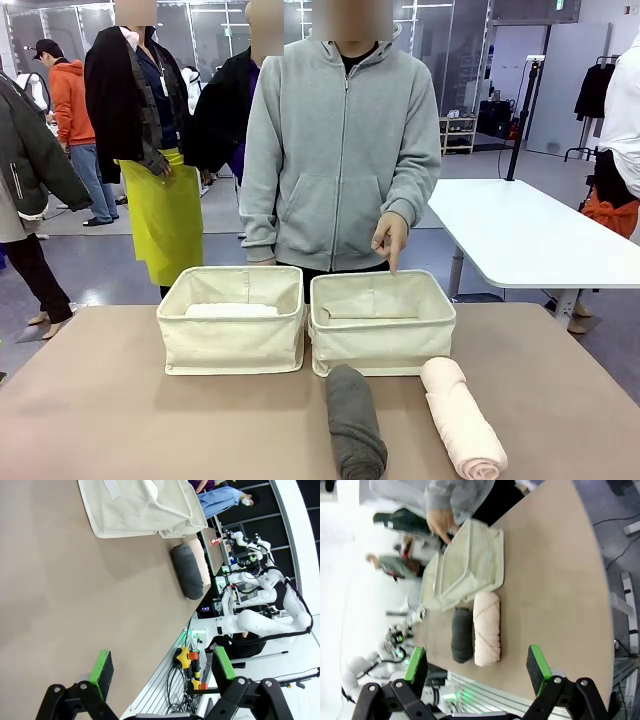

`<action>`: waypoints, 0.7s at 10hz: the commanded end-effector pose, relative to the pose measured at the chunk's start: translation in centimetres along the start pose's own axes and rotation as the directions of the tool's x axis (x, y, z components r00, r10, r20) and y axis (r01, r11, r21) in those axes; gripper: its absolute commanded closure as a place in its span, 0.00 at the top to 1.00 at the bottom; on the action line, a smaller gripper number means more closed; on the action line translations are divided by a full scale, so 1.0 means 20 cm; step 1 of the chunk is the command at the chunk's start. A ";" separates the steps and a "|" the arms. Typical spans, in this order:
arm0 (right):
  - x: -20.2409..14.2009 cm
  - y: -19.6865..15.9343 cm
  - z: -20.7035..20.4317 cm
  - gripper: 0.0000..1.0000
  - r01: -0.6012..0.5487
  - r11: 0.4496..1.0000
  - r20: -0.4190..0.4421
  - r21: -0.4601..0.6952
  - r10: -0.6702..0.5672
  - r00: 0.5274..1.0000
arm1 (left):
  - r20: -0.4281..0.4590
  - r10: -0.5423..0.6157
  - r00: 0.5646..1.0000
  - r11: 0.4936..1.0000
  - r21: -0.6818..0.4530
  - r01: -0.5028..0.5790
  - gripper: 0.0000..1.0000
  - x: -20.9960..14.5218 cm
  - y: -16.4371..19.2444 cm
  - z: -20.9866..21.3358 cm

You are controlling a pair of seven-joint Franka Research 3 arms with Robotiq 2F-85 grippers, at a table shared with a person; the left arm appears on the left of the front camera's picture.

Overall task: Divide the towels into two baskets.
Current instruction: Pick up one hotel-folded towel from the bottom of the table and place it in the Fabric basket indicated by the person.

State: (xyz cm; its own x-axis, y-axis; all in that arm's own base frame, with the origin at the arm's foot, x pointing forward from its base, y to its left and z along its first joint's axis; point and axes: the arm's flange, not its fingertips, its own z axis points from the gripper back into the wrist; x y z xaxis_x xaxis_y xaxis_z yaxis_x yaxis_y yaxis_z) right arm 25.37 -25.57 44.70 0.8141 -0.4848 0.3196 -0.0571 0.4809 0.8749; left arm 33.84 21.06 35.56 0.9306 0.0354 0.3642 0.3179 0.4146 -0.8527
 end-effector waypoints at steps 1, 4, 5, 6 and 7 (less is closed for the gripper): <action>0.00 0.15 -0.21 1.00 -0.115 0.991 -0.158 -0.073 0.103 0.982 | 0.013 -0.007 1.000 1.000 0.001 0.007 1.00 0.00 -0.02 0.01; -0.10 0.39 -0.79 1.00 -0.323 0.925 -0.409 -0.200 0.221 0.885 | 0.013 -0.007 1.000 1.000 0.001 0.007 1.00 0.00 -0.02 0.01; -0.13 0.44 -0.93 1.00 -0.372 0.900 -0.453 -0.230 0.239 0.859 | 0.013 -0.007 1.000 1.000 0.001 0.007 1.00 0.00 -0.02 0.01; -0.17 0.49 -1.06 1.00 -0.423 0.867 -0.492 -0.264 0.256 0.832 | 0.013 -0.007 1.000 1.000 0.001 0.007 1.00 0.00 -0.02 0.01; -0.21 0.52 -1.19 1.00 -0.456 0.836 -0.523 -0.305 0.253 0.814 | 0.013 -0.007 1.000 1.000 0.001 0.007 1.00 0.00 -0.02 0.01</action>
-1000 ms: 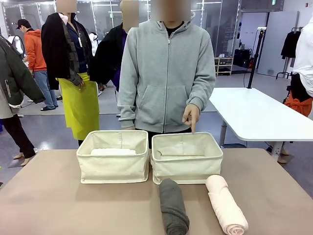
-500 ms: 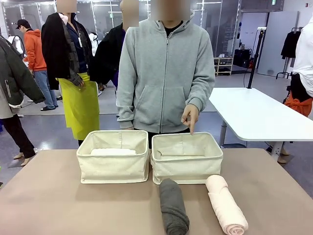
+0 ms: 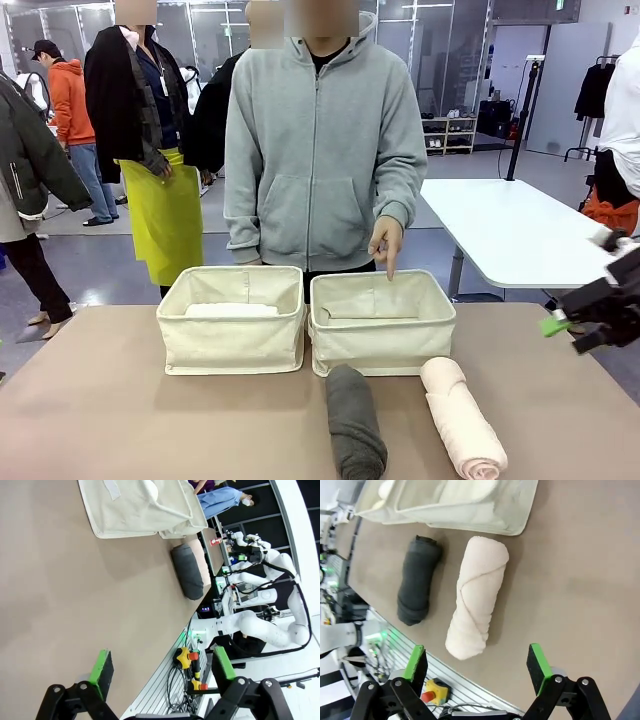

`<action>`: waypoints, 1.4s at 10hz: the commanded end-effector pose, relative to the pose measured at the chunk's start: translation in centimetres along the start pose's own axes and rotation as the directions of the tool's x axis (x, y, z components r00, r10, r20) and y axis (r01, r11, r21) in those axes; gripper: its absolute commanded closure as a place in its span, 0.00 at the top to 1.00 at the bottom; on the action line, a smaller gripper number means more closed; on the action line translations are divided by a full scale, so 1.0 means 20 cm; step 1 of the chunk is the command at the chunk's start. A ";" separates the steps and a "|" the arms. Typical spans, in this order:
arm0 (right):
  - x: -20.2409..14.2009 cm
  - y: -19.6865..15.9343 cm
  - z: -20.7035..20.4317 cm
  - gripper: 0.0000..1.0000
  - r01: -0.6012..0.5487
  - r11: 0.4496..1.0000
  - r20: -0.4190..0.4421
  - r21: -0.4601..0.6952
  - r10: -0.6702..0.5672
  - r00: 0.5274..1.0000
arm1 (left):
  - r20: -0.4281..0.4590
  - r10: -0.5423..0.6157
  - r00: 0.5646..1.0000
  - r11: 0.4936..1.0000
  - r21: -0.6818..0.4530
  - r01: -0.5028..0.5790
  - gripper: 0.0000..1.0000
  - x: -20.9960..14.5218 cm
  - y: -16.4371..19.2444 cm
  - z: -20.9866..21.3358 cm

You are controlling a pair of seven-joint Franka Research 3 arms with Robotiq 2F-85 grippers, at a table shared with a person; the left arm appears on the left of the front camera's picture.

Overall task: Divide the towels into two baskets.
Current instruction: Pick up one hotel-folded towel from the bottom of the table and place it in the Fabric basket indicated by the person.

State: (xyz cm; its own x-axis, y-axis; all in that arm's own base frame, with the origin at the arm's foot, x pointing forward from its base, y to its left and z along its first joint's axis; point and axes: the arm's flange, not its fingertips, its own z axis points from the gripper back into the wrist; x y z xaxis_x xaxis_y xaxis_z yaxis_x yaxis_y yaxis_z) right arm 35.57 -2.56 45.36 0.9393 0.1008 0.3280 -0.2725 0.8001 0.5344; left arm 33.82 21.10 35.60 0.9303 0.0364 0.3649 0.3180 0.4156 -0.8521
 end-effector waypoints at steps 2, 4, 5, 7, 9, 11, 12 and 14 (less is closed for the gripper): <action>-0.01 0.12 -0.28 1.00 -0.025 0.982 -0.107 -0.190 0.004 0.994 | 0.012 -0.006 1.000 1.000 -0.001 0.006 1.00 0.00 -0.02 0.01; 0.00 0.18 -0.47 1.00 -0.022 0.964 -0.126 -0.266 -0.012 0.992 | 0.012 -0.006 1.000 1.000 -0.001 0.006 1.00 0.00 -0.02 0.01; 0.00 0.22 -0.56 1.00 -0.017 0.950 -0.129 -0.312 -0.025 0.991 | 0.012 -0.006 1.000 1.000 -0.001 0.006 1.00 0.00 -0.02 0.01; -0.01 0.26 -0.71 1.00 0.011 0.928 -0.108 -0.373 -0.055 0.993 | 0.012 -0.006 1.000 1.000 -0.001 0.006 1.00 0.00 -0.02 0.01; -0.03 0.30 -0.83 1.00 0.032 0.897 -0.079 -0.440 -0.074 0.994 | 0.012 -0.006 1.000 1.000 -0.001 0.006 1.00 0.00 -0.02 0.01; -0.05 0.32 -0.91 1.00 0.030 0.882 -0.075 -0.471 -0.073 0.995 | 0.012 -0.006 1.000 1.000 -0.001 0.006 1.00 0.00 -0.02 0.01; -0.06 0.32 -0.94 1.00 0.029 0.876 -0.073 -0.481 -0.073 0.995 | 0.012 -0.006 1.000 1.000 -0.001 0.006 1.00 0.00 -0.02 0.01; -0.11 0.32 -1.03 1.00 0.013 0.866 -0.089 -0.501 -0.066 0.994 | 0.012 -0.006 1.000 1.000 -0.001 0.006 1.00 0.00 -0.02 0.01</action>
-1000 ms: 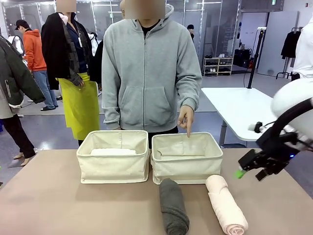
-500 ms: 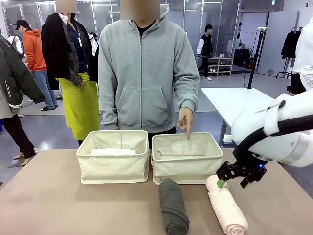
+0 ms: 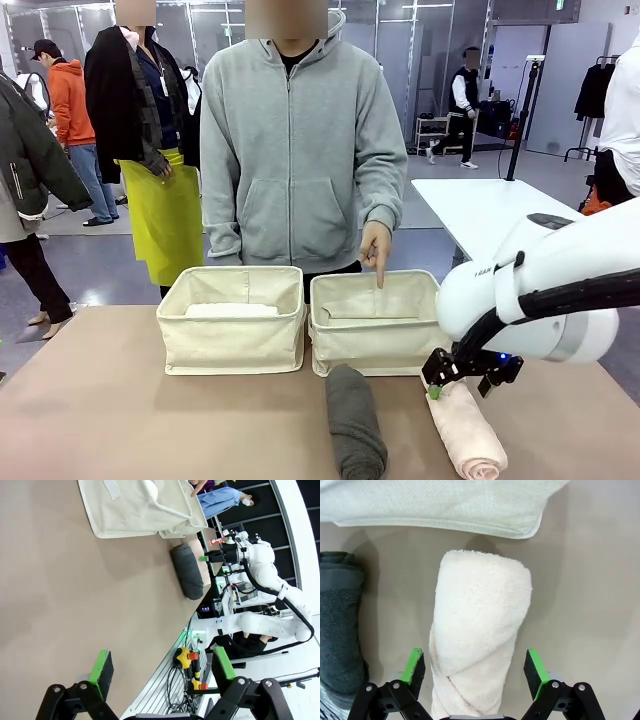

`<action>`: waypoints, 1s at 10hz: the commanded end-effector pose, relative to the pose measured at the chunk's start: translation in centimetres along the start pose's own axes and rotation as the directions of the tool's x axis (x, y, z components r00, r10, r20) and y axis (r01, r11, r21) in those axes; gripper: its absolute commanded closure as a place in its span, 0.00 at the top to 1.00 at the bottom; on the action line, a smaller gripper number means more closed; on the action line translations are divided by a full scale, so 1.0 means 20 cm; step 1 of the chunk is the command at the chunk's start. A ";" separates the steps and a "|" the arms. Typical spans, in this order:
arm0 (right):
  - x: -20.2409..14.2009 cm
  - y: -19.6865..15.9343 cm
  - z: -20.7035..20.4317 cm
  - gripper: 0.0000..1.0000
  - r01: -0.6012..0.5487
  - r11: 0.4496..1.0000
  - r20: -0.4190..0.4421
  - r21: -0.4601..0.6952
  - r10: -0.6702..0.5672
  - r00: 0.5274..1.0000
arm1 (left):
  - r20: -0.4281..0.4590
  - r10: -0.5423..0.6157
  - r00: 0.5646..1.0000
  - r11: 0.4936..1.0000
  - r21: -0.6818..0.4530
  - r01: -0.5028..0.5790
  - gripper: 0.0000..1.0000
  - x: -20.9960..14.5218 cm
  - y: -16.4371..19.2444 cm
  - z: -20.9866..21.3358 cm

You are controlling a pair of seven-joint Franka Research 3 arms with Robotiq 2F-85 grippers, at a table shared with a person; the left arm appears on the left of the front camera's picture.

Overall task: Divide the towels into two baskets.
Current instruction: Pick up one hotel-folded towel from the bottom of the table and place it in the Fabric basket indicated by the person.

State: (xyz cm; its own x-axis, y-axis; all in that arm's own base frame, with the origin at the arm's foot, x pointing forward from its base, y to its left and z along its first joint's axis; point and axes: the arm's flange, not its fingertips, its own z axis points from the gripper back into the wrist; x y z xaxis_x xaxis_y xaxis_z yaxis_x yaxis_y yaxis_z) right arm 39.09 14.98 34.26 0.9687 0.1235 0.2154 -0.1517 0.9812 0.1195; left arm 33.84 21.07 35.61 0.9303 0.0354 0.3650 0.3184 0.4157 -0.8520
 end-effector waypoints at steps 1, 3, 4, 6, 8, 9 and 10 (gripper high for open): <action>-0.18 0.00 -0.10 1.00 0.020 0.998 0.007 -0.052 -0.020 1.000 | 0.013 -0.006 1.000 1.000 -0.001 0.006 1.00 0.00 -0.02 0.01; -0.20 0.00 -0.13 0.82 -0.004 0.998 -0.001 -0.062 0.004 1.000 | 0.013 -0.006 1.000 1.000 -0.001 0.006 1.00 0.00 -0.02 0.01; -0.20 0.00 -0.13 0.77 -0.005 0.998 -0.003 -0.061 0.004 1.000 | 0.013 -0.006 1.000 1.000 -0.001 0.006 1.00 0.00 -0.02 0.01; -0.20 0.00 -0.13 0.58 -0.007 0.998 -0.015 -0.064 0.006 1.000 | 0.013 -0.006 1.000 1.000 -0.001 0.006 1.00 0.00 -0.02 0.01; -0.21 0.00 -0.13 0.38 -0.010 0.998 -0.018 -0.064 0.009 1.000 | 0.013 -0.006 1.000 1.000 -0.001 0.006 1.00 0.00 -0.02 0.01; -0.23 0.00 -0.10 0.38 -0.006 0.999 -0.015 -0.041 0.006 1.000 | 0.013 -0.006 1.000 1.000 -0.001 0.006 1.00 0.00 -0.02 0.01; -0.02 0.04 -0.09 0.38 -0.025 0.998 -0.017 -0.049 0.025 1.000 | 0.013 -0.006 1.000 1.000 -0.001 0.006 1.00 0.00 -0.02 0.01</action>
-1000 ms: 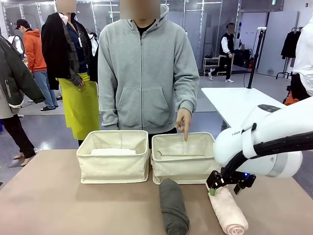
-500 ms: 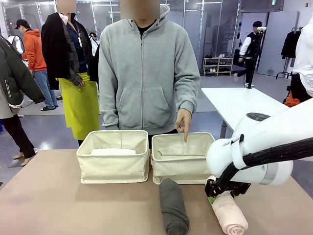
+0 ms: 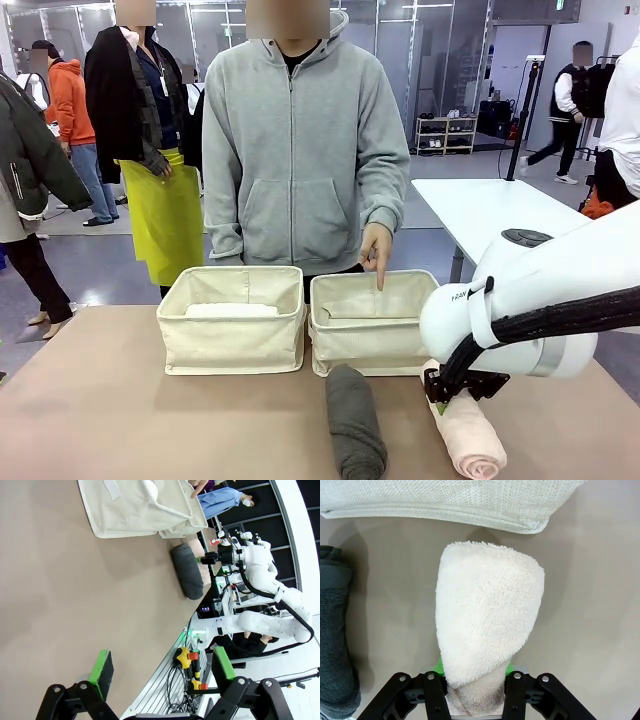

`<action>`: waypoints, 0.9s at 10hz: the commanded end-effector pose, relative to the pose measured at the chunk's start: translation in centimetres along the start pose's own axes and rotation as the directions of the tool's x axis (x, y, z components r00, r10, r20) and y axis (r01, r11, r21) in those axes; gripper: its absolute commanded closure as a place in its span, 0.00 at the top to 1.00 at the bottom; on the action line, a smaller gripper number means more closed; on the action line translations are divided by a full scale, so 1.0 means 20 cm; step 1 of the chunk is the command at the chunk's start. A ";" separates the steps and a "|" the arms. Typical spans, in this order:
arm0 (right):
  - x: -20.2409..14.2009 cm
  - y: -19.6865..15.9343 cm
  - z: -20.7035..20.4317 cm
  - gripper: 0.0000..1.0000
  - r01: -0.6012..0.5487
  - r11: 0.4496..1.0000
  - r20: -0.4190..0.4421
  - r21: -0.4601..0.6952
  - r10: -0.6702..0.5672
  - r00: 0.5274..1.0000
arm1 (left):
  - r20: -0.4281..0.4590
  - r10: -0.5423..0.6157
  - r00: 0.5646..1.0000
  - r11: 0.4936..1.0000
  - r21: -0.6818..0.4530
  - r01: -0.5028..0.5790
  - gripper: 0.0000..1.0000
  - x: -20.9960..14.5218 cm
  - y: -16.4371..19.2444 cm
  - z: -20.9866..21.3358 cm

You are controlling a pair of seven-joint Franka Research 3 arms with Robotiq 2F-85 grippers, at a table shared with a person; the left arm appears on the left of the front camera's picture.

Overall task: Divide the towels into two baskets.
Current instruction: Pick up one hotel-folded towel from the bottom of the table and place it in the Fabric basket indicated by the person.

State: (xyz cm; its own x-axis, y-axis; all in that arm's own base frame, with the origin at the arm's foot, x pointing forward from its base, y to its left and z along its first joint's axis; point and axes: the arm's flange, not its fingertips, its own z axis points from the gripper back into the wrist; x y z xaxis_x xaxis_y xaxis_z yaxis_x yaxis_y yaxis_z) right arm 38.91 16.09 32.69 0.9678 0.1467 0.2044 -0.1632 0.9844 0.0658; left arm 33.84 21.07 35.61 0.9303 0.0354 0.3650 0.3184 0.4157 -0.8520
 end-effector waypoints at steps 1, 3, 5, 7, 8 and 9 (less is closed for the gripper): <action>0.00 0.00 -0.01 0.38 -0.003 1.000 -0.003 0.001 0.003 1.000 | 0.013 -0.006 1.000 1.000 -0.001 0.006 1.00 0.00 -0.02 0.01; 0.00 0.00 -0.01 0.38 -0.003 1.000 -0.003 0.001 0.003 1.000 | 0.013 -0.006 1.000 1.000 -0.001 0.006 1.00 0.00 -0.02 0.01; -0.04 0.03 0.15 0.38 -0.196 0.981 0.039 -0.004 0.196 0.980 | 0.013 -0.006 1.000 1.000 -0.001 0.006 1.00 0.00 -0.02 0.01; -0.01 0.09 0.37 0.38 -0.431 0.902 0.009 -0.034 0.432 0.902 | 0.013 -0.006 1.000 1.000 -0.001 0.006 1.00 0.00 -0.02 0.01; 0.04 0.14 0.49 0.38 -0.530 0.847 0.001 -0.041 0.530 0.848 | 0.013 -0.006 1.000 1.000 -0.001 0.006 1.00 0.00 -0.02 0.01; 0.08 0.19 0.59 0.38 -0.634 0.772 -0.032 -0.048 0.633 0.774 | 0.013 -0.006 1.000 1.000 -0.001 0.006 1.00 0.00 -0.02 0.01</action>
State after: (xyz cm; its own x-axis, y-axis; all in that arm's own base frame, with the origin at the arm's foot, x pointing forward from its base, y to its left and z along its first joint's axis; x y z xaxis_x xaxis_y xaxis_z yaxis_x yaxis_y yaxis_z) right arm 38.06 18.79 41.67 0.7378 0.6491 0.1852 -0.6376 0.7602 -0.1244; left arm 33.84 21.06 35.68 0.9298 0.0350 0.3665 0.3198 0.4162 -0.8512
